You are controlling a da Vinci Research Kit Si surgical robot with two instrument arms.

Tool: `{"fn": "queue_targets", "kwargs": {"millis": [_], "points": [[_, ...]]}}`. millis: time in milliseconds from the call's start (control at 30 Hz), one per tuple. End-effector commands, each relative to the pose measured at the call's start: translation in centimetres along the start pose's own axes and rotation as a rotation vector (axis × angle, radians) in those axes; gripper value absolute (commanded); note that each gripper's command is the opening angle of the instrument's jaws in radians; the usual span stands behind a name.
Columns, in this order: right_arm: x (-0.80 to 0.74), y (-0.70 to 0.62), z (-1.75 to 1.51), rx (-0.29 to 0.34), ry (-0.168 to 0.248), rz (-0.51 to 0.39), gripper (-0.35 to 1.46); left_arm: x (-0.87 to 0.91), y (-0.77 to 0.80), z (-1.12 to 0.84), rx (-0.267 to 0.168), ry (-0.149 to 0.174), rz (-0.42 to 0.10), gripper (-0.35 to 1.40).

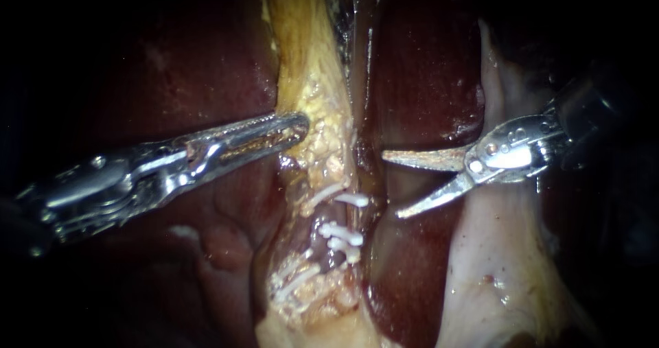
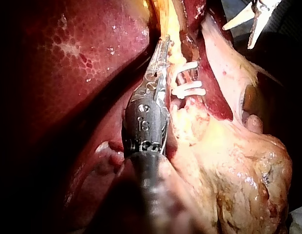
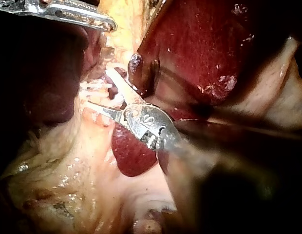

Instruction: Go to the cutting position right tube

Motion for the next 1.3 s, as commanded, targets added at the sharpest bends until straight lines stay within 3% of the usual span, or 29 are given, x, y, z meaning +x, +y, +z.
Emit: {"fn": "queue_targets", "kwargs": {"millis": [33,100,233,533,733,867,1067,1300], "points": [[0.0,0.0,0.0,0.001,0.0,0.0,1.45,0.0,0.0,0.0,0.001,0.0,0.0,-0.35],[-0.01,-0.01,0.0,0.009,0.002,0.0,1.45,0.0,0.0,-0.02,0.002,0.001,0.001,-0.35],[-0.11,-0.09,0.07,0.051,0.011,0.107,1.45,-0.06,0.01,-0.23,0.004,0.005,0.0,-0.35],[-0.6,-0.31,0.46,0.146,-0.102,0.336,1.4,-0.28,0.05,-1.0,-0.021,-0.039,-0.012,-0.35],[-0.9,-0.32,0.61,0.174,-0.141,0.487,1.37,-0.39,-0.14,-1.35,-0.016,-0.067,-0.026,-0.35],[-0.98,-0.34,0.7,0.191,-0.166,0.537,1.33,-0.44,-0.21,-1.44,-0.013,-0.079,-0.031,-0.35],[-1.0,-0.36,0.85,0.214,-0.174,0.581,1.32,-0.45,-0.16,-1.47,-0.019,-0.081,-0.031,-0.35],[-1.06,-0.29,1.02,0.217,-0.179,0.609,1.3,-0.45,-0.16,-1.47,-0.019,-0.081,-0.031,-0.35]]}}
